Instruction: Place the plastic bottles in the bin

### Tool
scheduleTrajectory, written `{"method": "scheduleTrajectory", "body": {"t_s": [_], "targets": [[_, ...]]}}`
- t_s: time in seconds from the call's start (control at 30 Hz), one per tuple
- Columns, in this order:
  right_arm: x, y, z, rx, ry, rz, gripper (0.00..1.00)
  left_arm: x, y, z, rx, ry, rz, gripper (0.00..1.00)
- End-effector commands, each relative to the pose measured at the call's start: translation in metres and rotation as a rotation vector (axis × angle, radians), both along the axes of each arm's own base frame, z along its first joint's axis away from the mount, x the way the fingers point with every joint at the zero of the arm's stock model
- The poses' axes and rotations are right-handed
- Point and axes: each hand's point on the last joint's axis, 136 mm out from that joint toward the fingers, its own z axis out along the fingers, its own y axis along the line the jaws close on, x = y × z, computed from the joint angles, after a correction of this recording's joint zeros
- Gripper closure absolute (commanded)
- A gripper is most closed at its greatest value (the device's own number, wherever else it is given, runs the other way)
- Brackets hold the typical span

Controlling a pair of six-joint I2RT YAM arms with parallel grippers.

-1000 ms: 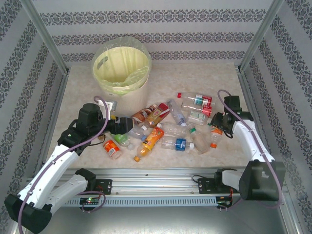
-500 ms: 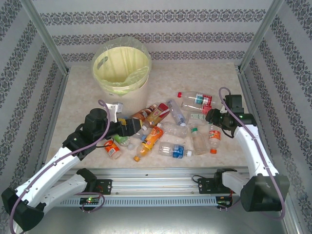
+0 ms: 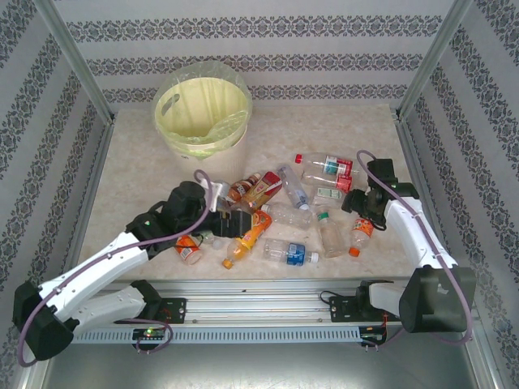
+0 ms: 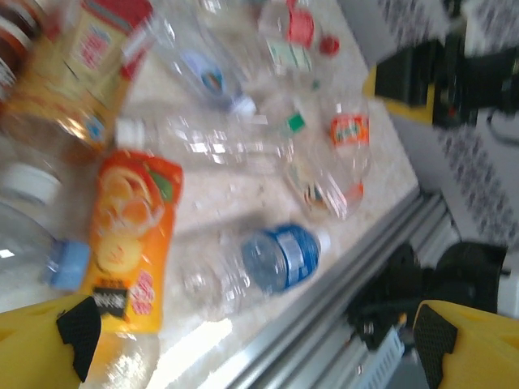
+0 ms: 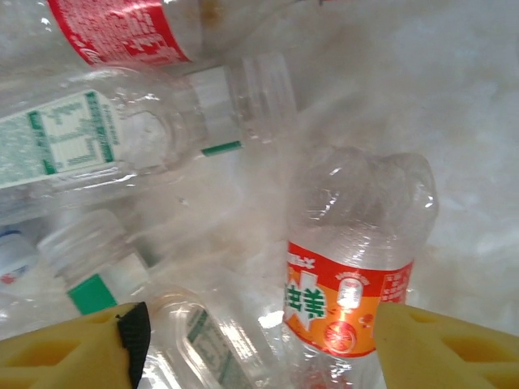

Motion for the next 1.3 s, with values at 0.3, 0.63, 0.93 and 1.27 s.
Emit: {"method": "scheduleTrajectory", "body": {"t_s": [0.3,0.63,0.93,1.27], "targets": [[-0.001,-0.035,-0.028,-0.014,0.073,-0.110,0.27,-0.036,-0.032,-0.007,0.047,-0.025,-0.169,0.00],[0.009,-0.039,-0.069,-0.002,0.163,-0.114,0.28,-0.033,-0.039,-0.011,0.053,-0.025,-0.170,0.00],[0.014,-0.040,-0.081,0.006,0.186,-0.114,0.28,-0.032,-0.043,-0.011,0.033,-0.021,-0.162,0.00],[0.013,-0.043,-0.079,-0.009,0.183,-0.123,0.42,-0.029,-0.044,-0.008,0.014,-0.019,-0.141,0.00]]}}
